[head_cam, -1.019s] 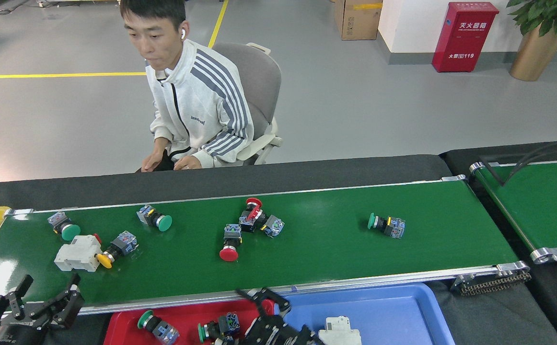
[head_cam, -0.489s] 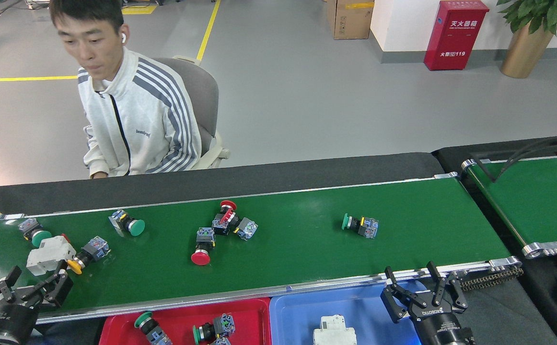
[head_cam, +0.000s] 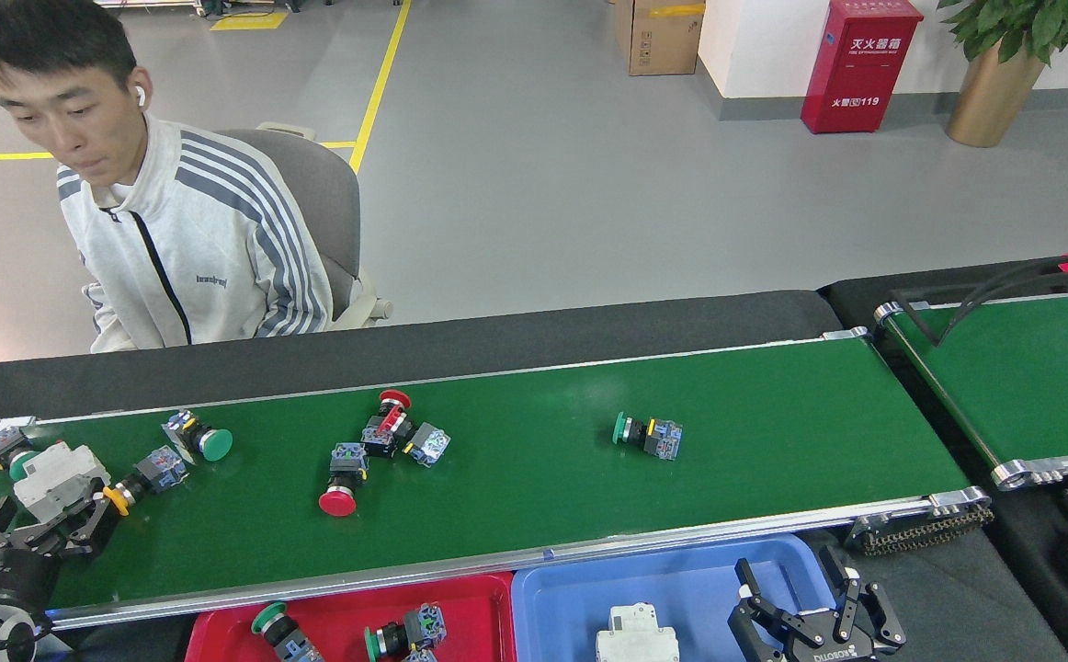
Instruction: Pick switch part from conveyor to tray
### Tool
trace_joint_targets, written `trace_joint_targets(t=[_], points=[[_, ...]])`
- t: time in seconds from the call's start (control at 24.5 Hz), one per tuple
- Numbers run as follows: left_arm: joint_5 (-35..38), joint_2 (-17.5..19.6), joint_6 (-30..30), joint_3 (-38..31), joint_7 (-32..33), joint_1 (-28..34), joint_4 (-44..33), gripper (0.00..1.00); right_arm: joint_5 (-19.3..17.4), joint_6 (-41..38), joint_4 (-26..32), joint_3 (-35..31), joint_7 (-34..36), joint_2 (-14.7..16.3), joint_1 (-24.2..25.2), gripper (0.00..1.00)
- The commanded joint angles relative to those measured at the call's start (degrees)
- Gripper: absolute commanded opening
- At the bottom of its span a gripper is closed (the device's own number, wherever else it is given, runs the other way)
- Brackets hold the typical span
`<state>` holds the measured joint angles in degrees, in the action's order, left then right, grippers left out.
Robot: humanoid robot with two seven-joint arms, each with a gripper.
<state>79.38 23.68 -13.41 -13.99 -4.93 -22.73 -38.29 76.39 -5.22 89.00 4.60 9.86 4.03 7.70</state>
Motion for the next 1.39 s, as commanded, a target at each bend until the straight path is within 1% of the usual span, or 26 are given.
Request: trace_joint_targets(t=[0.0, 0.04, 0.08, 0.12, 0.16, 0.24, 0.29, 0.37, 0.49, 0.57, 0.65, 0.73, 0.77, 0.82, 0.86, 0.9, 0.94, 1.02, 1.06, 1.14, 1.18, 1.26, 1.34], points=[[-0.3, 0.0, 1.6, 1.2, -1.3, -3.3, 3.0, 0.41, 0.1, 0.2, -2.0, 1.9, -2.8, 0.2, -5.4, 0.99], [-0.4, -0.1, 1.7, 1.6, -2.9, -5.0, 5.9, 0.32, 0.1, 0.0, -4.9, 3.5, -3.8, 0.5, -9.2, 0.99], [-0.4, -0.1, 1.8, 1.9, -5.0, -6.8, 9.1, 0.28, 0.1, -0.4, -8.8, 5.2, -4.3, 1.0, -13.7, 0.99], [-0.4, -0.1, 1.9, 1.9, -6.8, -8.2, 11.2, 0.24, 0.0, -1.4, -11.8, 6.9, -4.4, 1.7, -17.4, 0.99], [-0.3, -0.1, 1.9, 2.0, -7.7, -9.0, 12.3, 0.21, -0.1, -2.7, -14.3, 8.3, -4.6, 2.0, -19.9, 0.99], [-0.3, 0.0, 1.8, 2.8, -8.4, -9.6, 13.0, 0.17, -0.6, -8.0, -19.6, 10.7, -5.2, 2.4, -25.5, 0.99], [-0.4, -0.1, 1.7, 3.4, -8.6, -9.6, 13.0, 0.14, -0.6, -11.0, -21.9, 11.1, -5.7, 2.2, -27.4, 0.99], [-0.5, -0.2, 1.5, 4.0, -8.7, -9.6, 12.8, 0.13, -0.5, -17.2, -25.9, 11.5, -7.5, 1.4, -29.8, 0.99], [-0.5, -0.4, 0.8, 4.4, -8.7, -9.6, 11.7, 0.12, -0.3, -20.1, -27.9, 11.6, -10.6, -0.3, -31.4, 0.99], [-0.7, -0.3, -2.1, 4.3, -8.7, -9.5, 8.0, 0.11, -0.2, -19.9, -28.1, 12.4, -11.1, -1.4, -31.8, 0.99], [-1.0, -0.5, -8.0, 4.3, -8.5, -7.9, -0.1, 0.11, -0.1, -19.6, -29.8, 13.7, -11.4, -2.9, -32.8, 0.99], [-1.4, -1.4, -12.8, 4.3, -8.0, -3.3, -8.3, 0.1, 0.0, -18.3, -33.9, 15.6, -11.7, -5.2, -35.6, 0.98], [-1.6, -1.5, -14.6, 4.3, -7.9, -0.4, -13.4, 0.1, 0.0, -16.8, -36.9, 16.4, -11.7, -6.5, -37.6, 0.98], [-1.6, -1.6, -15.9, 4.4, -7.5, 1.6, -17.0, 0.1, 0.0, -15.3, -38.9, 16.8, -11.7, -7.5, -39.2, 0.96], [-1.6, -1.8, -16.8, 4.4, -6.9, 4.1, -20.6, 0.1, 0.0, -14.5, -41.1, 17.5, -11.5, -8.3, -40.4, 0.89], [-1.8, -2.4, -18.1, 4.4, -6.3, 6.6, -24.4, 0.1, 0.1, -14.1, -42.9, 18.7, -11.4, -9.0, -41.4, 0.75], [-2.0, -2.8, -19.1, 4.4, -6.2, 8.1, -26.6, 0.1, 0.1, -14.0, -43.5, 19.7, -11.3, -9.0, -42.0, 0.65], [-3.2, -3.0, -21.3, 4.3, -6.0, 11.7, -31.5, 0.1, 0.2, -13.9, -43.7, 23.4, -11.1, -8.6, -42.6, 0.25], [-3.7, -2.9, -21.6, 4.3, -5.7, 13.0, -32.7, 0.11, 0.1, -13.9, -43.7, 24.3, -11.1, -8.5, -42.6, 0.16], [-4.0, -2.9, -21.7, 4.3, -5.7, 14.2, -33.3, 0.11, 0.1, -13.9, -43.6, 24.5, -10.9, -8.3, -42.6, 0.06], [-4.1, -2.9, -21.8, 4.2, -5.7, 14.4, -33.3, 0.11, 0.0, -14.0, -43.6, 24.5, -10.5, -8.3, -42.6, 0.03], [-4.1, -2.6, -21.9, 4.2, -5.7, 14.7, -33.4, 0.11, -0.2, -14.6, -42.9, 24.6, -9.2, -8.1, -42.3, 0.02], [-4.1, -2.5, -22.2, 4.1, -5.7, 14.8, -33.5, 0.11, -0.2, -15.5, -40.0, 25.4, -8.7, -7.5, -41.4, 0.01]])
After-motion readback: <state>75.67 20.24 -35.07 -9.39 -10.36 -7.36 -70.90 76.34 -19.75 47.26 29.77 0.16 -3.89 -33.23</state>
